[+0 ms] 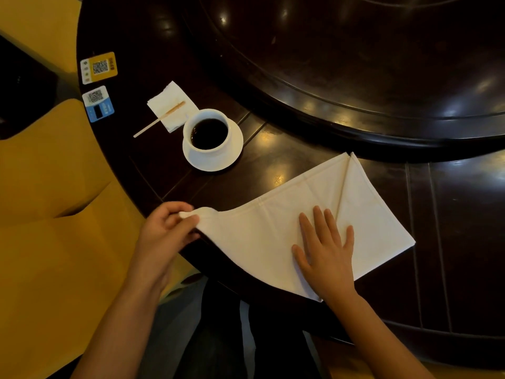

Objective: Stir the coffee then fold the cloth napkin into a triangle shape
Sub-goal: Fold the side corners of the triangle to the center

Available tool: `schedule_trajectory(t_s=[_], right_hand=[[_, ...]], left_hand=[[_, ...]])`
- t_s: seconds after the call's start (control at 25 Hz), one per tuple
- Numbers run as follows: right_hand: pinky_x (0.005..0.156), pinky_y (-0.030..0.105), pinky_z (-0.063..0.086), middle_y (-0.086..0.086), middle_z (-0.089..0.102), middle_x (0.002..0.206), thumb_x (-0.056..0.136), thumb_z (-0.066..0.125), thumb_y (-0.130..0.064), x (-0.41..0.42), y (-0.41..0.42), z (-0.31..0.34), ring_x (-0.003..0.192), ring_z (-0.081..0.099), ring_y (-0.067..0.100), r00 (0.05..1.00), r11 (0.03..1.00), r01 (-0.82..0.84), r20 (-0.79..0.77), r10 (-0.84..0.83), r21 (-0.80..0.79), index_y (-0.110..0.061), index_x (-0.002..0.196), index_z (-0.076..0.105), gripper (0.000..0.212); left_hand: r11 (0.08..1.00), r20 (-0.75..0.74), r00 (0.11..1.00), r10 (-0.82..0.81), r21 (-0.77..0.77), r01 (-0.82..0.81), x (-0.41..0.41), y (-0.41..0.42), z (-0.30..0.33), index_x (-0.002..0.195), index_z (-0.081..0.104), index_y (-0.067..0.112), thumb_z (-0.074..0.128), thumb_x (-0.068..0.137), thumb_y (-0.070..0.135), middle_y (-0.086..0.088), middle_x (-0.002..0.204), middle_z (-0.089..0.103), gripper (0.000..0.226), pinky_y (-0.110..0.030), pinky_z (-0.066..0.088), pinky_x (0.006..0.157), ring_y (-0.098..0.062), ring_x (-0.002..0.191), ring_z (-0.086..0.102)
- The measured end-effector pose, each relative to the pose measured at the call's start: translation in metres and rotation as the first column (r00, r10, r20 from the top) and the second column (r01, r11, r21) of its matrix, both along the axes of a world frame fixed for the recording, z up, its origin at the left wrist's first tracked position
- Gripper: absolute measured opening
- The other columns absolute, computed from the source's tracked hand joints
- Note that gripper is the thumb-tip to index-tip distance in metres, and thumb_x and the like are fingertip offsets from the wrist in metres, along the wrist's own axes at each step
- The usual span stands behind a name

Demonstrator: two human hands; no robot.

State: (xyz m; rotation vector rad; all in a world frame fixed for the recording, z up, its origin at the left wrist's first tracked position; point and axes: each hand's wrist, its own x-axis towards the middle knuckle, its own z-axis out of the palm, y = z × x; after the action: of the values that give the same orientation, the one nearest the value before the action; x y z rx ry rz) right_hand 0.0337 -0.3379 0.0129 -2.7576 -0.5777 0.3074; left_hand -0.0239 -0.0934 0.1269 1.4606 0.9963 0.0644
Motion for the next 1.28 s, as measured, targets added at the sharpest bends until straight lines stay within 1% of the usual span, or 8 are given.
schedule_trajectory(t_s=[0.24, 0.52, 0.68, 0.84, 0.96, 1.08, 1.2, 1.28], right_hand=[[0.104, 0.044, 0.035, -0.026, 0.053, 0.108, 0.079, 0.053, -0.056, 0.018, 0.02, 0.071, 0.102, 0.047, -0.011, 0.987, 0.809, 0.09, -0.161, 0.005, 0.581, -0.043, 0.108, 0.05, 0.032], [0.076, 0.014, 0.047, -0.022, 0.063, 0.085, 0.083, 0.066, -0.028, 0.045, -0.007, 0.079, 0.083, 0.059, 0.001, 0.955, 0.704, 0.288, -0.252, -0.157, 0.649, -0.036, 0.087, 0.063, 0.009], [0.073, 0.018, 0.049, -0.004, 0.069, 0.083, 0.086, 0.063, -0.016, 0.092, -0.025, 0.069, 0.079, 0.063, 0.012, 0.86, 0.743, 0.4, -0.5, -0.102, 0.537, -0.02, 0.085, 0.071, 0.009], [0.072, 0.024, 0.048, -0.003, 0.065, 0.083, 0.085, 0.064, -0.016, 0.144, -0.035, 0.05, 0.077, 0.06, 0.009, 0.888, 0.807, 0.356, -0.439, -0.136, 0.471, -0.015, 0.091, 0.067, 0.007], [0.079, 0.027, 0.05, 0.003, 0.065, 0.095, 0.086, 0.063, -0.02, 0.168, -0.031, 0.036, 0.085, 0.058, 0.013, 0.939, 0.862, 0.308, -0.277, -0.205, 0.403, -0.013, 0.102, 0.063, 0.017], [0.09, 0.035, 0.048, 0.008, 0.061, 0.114, 0.087, 0.062, -0.021, 0.168, -0.027, 0.029, 0.105, 0.054, 0.021, 0.983, 0.917, 0.178, -0.035, -0.178, 0.358, -0.012, 0.115, 0.059, 0.03], [0.106, 0.044, 0.033, 0.013, 0.047, 0.139, 0.092, 0.049, -0.029, 0.152, -0.036, 0.016, 0.129, 0.037, 0.028, 0.931, 0.971, -0.21, 0.325, 0.163, 0.116, -0.013, 0.132, 0.045, 0.044], [0.115, 0.046, 0.013, 0.01, 0.026, 0.151, 0.096, 0.033, -0.04, 0.146, -0.04, 0.006, 0.141, 0.014, 0.027, 0.879, 0.917, -0.39, 0.264, 0.398, -0.084, -0.02, 0.143, 0.029, 0.051]], left_hand=[[0.976, 0.055, 0.982, -0.181, -0.111, 0.187, 0.045, -0.081, 0.009, 0.091, 0.061, 0.011, 0.063, 0.085, 0.006, -0.002, 0.078, 0.072, 0.009, -0.022, 0.056, 0.065, -0.012, 0.076, 0.07], [0.883, 0.114, 0.943, -0.312, -0.331, 0.332, 0.067, -0.109, 0.003, 0.096, 0.064, 0.011, 0.041, 0.098, 0.019, -0.004, 0.092, 0.074, 0.024, -0.027, 0.056, 0.076, -0.017, 0.088, 0.07], [0.853, 0.118, 0.847, -0.519, 0.016, 0.521, 0.075, -0.11, -0.016, 0.088, 0.063, 0.015, 0.045, 0.096, 0.015, 0.005, 0.086, 0.071, 0.02, -0.017, 0.052, 0.068, -0.008, 0.082, 0.068], [0.535, -0.05, 0.636, -0.77, 0.493, 0.686, 0.08, -0.11, -0.052, 0.098, 0.064, 0.02, 0.047, 0.094, 0.023, 0.007, 0.1, 0.067, 0.017, -0.004, 0.042, 0.082, 0.003, 0.092, 0.058], [0.205, -0.186, 0.487, -0.854, 0.739, 0.642, 0.088, -0.111, -0.083, 0.123, 0.059, 0.016, 0.035, 0.095, 0.036, -0.002, 0.125, 0.062, 0.042, -0.037, 0.038, 0.105, -0.012, 0.118, 0.053], [-0.112, -0.44, 0.379, -0.814, 0.759, 0.642, 0.097, -0.111, -0.106, 0.14, 0.036, 0.019, 0.016, 0.098, 0.046, -0.004, 0.146, 0.042, 0.054, -0.056, 0.015, 0.107, -0.021, 0.135, 0.035], [-0.208, -0.553, 0.36, -0.751, 0.717, 0.666, 0.097, -0.112, -0.121, 0.148, 0.019, 0.02, 0.007, 0.095, 0.052, -0.005, 0.155, 0.023, 0.063, -0.056, 0.008, 0.114, -0.021, 0.142, 0.014], [-0.238, -0.584, 0.353, -0.731, 0.702, 0.671, 0.095, -0.11, -0.128, 0.148, 0.016, 0.019, 0.008, 0.095, 0.051, -0.006, 0.156, 0.02, 0.062, -0.054, 0.006, 0.111, -0.021, 0.143, 0.009]])
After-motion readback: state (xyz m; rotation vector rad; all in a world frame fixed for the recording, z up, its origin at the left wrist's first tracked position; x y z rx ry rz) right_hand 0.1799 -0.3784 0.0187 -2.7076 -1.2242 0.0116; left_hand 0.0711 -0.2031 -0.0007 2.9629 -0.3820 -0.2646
